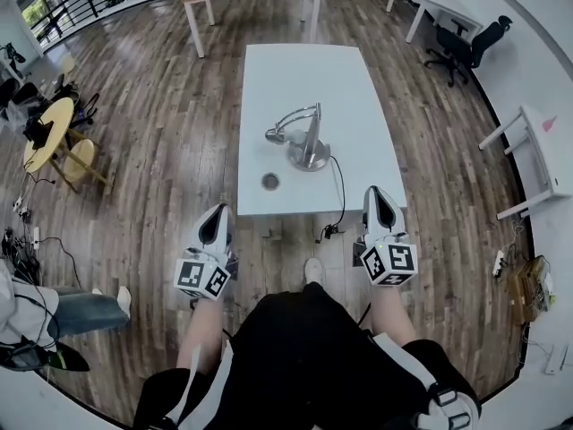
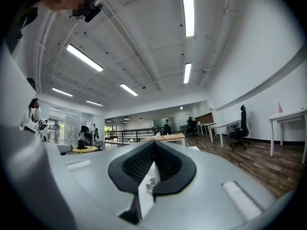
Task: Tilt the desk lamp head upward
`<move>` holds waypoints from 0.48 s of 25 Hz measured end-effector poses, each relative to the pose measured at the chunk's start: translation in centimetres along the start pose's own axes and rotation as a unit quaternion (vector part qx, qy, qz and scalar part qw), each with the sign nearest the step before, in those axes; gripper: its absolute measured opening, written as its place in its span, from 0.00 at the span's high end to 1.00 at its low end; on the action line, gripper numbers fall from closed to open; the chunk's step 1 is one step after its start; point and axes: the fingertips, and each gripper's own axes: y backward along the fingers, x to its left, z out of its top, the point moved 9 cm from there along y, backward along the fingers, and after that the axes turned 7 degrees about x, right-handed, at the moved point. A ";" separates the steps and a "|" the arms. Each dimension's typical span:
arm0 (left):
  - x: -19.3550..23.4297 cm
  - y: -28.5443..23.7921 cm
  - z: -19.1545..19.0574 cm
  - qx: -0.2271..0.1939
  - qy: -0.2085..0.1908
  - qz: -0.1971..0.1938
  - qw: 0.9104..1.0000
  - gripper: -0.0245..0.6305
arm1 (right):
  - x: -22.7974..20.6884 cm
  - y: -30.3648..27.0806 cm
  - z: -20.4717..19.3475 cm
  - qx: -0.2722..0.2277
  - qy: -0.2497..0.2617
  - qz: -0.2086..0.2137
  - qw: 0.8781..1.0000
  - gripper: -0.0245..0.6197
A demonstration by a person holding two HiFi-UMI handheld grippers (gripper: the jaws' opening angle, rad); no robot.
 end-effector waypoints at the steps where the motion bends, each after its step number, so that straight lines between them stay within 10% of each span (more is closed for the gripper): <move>1: 0.0 -0.7 0.2 -0.001 -0.005 0.004 1.000 0.96 | -0.3 -1.0 0.3 -0.002 0.001 0.005 1.000 0.95; 12: -1.4 -8.4 0.1 0.007 -0.034 0.026 0.999 0.96 | -5.8 -8.8 0.6 -0.002 -0.029 0.045 0.999 0.95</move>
